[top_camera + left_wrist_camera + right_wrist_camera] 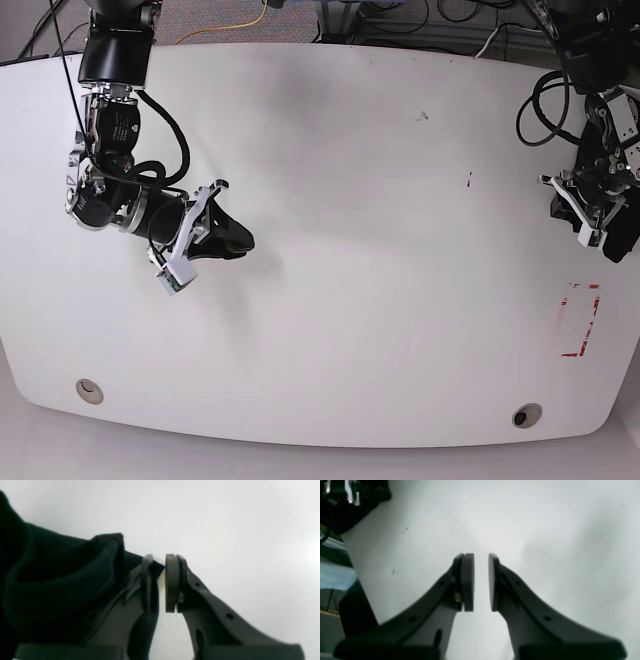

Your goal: Layout the t-shirt on the table in an organized manner, then fold the t-shirt properly

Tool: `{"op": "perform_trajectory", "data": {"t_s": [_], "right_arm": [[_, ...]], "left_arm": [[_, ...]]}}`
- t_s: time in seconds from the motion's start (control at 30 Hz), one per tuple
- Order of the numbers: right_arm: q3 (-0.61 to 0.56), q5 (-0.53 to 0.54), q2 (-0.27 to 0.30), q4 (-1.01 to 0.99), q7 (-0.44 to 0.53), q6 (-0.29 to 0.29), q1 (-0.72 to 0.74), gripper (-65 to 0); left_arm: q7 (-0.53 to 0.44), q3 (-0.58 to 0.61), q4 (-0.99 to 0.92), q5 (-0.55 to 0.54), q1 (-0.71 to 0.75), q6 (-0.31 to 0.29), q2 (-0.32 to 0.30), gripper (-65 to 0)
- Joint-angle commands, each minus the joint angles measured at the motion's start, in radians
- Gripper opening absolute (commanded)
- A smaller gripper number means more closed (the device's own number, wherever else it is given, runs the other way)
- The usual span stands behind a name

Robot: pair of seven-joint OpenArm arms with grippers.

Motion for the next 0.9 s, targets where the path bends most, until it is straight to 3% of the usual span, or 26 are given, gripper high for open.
{"op": "perform_trajectory", "data": {"t_s": [0.0, 0.13, 0.33, 0.53, 0.63, 0.87], "right_arm": [[0.006, 0.025, 0.013, 0.03, 0.022, 0.006, 0.01, -54.9], [0.006, 0.025, 0.013, 0.036, 0.022, 0.006, -0.002, -54.9], [0.006, 0.025, 0.013, 0.036, 0.022, 0.006, -0.008, -54.9], [0.006, 0.021, 0.013, 0.066, 0.022, 0.006, -0.022, -54.9], [0.003, 0.019, 0.011, 0.073, 0.022, 0.006, -0.023, -54.9], [-0.001, -0.038, -0.003, 0.079, 0.057, 0.006, -0.022, -54.9]], "left_arm": [[0.011, -0.032, -0.03, 0.024, -0.008, 0.027, -0.05, -57.4], [-0.036, -0.07, -0.084, 0.024, -0.023, 0.07, -0.078, -57.4], [-0.071, -0.078, -0.139, 0.02, -0.042, 0.072, -0.119, -57.4], [-0.083, -0.078, -0.115, 0.018, -0.042, 0.07, -0.122, -57.4], [-0.077, -0.076, -0.073, 0.017, -0.042, 0.07, -0.118, -57.4], [-0.075, -0.074, 0.177, 0.021, -0.034, 0.07, -0.017, -57.4]]}}
